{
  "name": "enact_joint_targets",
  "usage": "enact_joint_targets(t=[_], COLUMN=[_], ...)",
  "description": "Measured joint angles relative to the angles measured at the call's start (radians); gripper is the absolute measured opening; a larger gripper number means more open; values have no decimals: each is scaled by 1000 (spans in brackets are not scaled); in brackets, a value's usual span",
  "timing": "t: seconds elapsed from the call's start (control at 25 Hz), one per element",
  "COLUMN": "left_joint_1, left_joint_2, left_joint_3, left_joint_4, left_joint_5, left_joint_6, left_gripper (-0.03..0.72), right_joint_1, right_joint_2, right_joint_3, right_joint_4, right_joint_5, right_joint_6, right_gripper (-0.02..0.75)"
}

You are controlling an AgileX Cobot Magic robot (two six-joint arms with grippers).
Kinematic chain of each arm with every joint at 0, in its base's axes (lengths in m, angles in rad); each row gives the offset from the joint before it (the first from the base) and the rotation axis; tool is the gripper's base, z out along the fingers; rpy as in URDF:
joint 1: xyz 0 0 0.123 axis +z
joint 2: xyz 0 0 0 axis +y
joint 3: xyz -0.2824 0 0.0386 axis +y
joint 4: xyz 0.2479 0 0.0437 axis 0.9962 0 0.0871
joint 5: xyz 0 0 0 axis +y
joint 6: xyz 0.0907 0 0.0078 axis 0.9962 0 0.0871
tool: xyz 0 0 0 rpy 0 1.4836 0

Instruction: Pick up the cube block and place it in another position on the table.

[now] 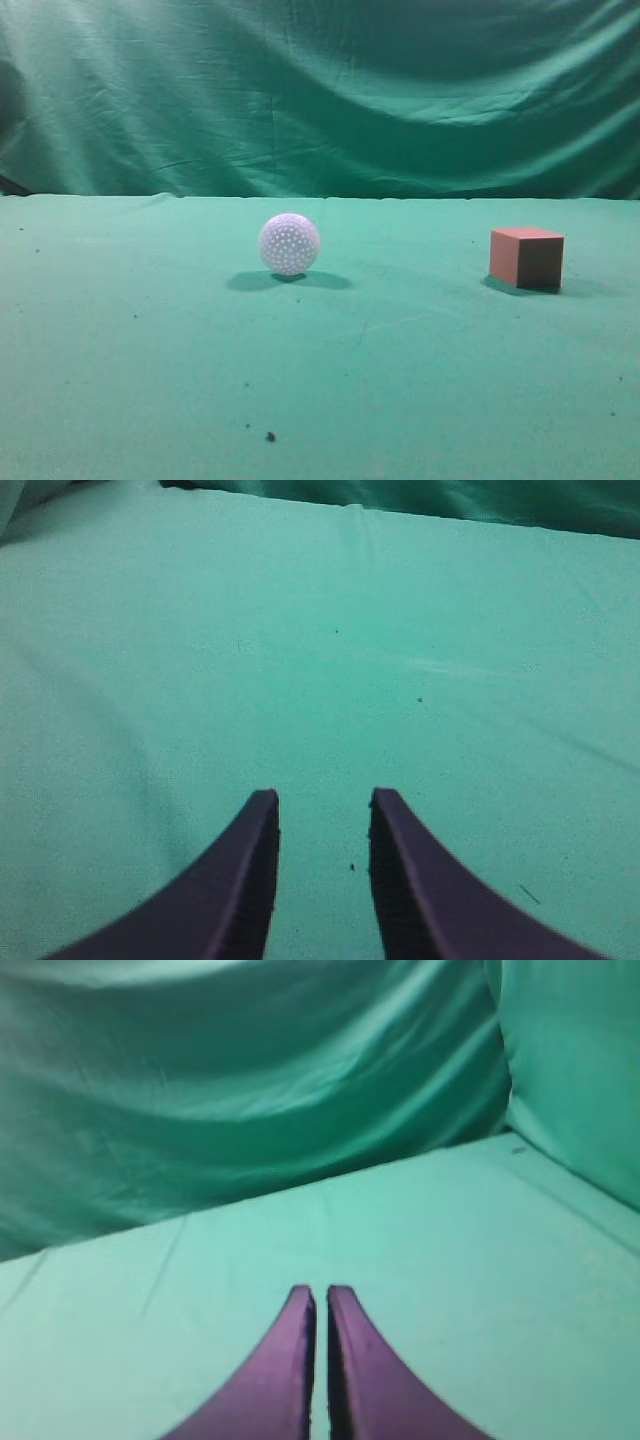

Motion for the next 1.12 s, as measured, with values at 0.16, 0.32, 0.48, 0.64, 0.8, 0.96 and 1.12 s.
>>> enact_joint_targets(t=[0.16,0.32,0.48,0.64,0.8,0.96,1.12], left_joint_1=[0,0,0,0,0,0,0], left_joint_2=[0,0,0,0,0,0,0], left_joint_3=[0,0,0,0,0,0,0], left_joint_4=[0,0,0,0,0,0,0], left_joint_5=[0,0,0,0,0,0,0], left_joint_6=[0,0,0,0,0,0,0], left_gripper=[262,262,262,262,262,262,262], right_joint_1=[0,11,126,281,414,504,526], right_joint_2=[97,243,389,572,778,993,1171], right_joint_3=[-80,-230,-341,-409,-471,-554,-648], right_joint_4=[2,2,2,0,-21,-120,-161], right_joint_5=[137,325,432,491,489,496,511], right_joint_6=[-171,-285,-278,-247,-178,-81,-66], right_gripper=[0,0,0,0,0,0,48])
